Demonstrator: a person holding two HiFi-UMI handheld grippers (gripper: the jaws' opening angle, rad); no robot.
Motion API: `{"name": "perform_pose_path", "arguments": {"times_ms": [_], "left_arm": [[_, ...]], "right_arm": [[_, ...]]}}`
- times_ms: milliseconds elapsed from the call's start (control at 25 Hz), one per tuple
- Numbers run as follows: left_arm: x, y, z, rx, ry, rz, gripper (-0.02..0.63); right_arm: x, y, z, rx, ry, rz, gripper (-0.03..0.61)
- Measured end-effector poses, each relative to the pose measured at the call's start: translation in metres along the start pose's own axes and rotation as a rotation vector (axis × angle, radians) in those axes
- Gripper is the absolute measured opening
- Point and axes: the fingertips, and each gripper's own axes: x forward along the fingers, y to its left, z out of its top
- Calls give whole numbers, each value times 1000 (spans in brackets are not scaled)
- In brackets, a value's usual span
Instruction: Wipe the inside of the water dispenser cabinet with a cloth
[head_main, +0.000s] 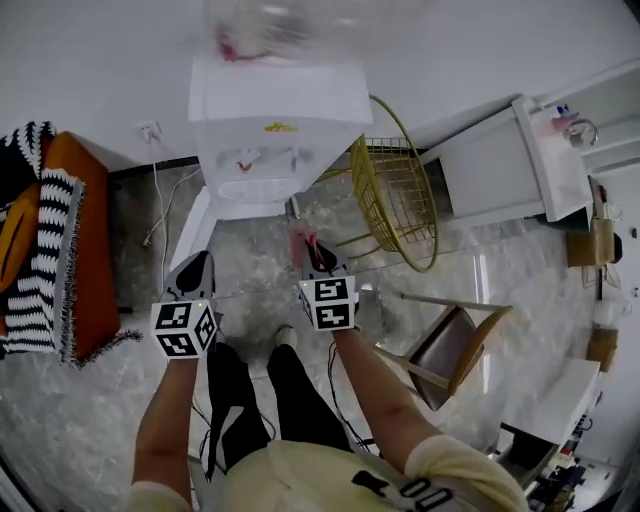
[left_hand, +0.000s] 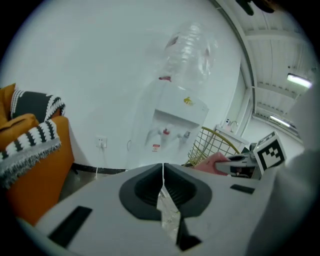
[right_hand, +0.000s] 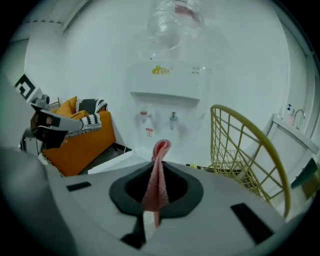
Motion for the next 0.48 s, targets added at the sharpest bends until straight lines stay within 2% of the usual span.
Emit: {"name": "perform_pose_path", "arguments": {"times_ms": [120,360,480], "left_arm": [[-33,-9,19,18,11,-7,17],[-105,-6,51,-44,-11,38,17],[-127,-10,73,-80,-53,40,17]], "right_arm": [[-38,6,23,47,-2,16,28],[-100,24,64,99,-41,62,28],[-120,27,77,118,-65,83,28]]}}
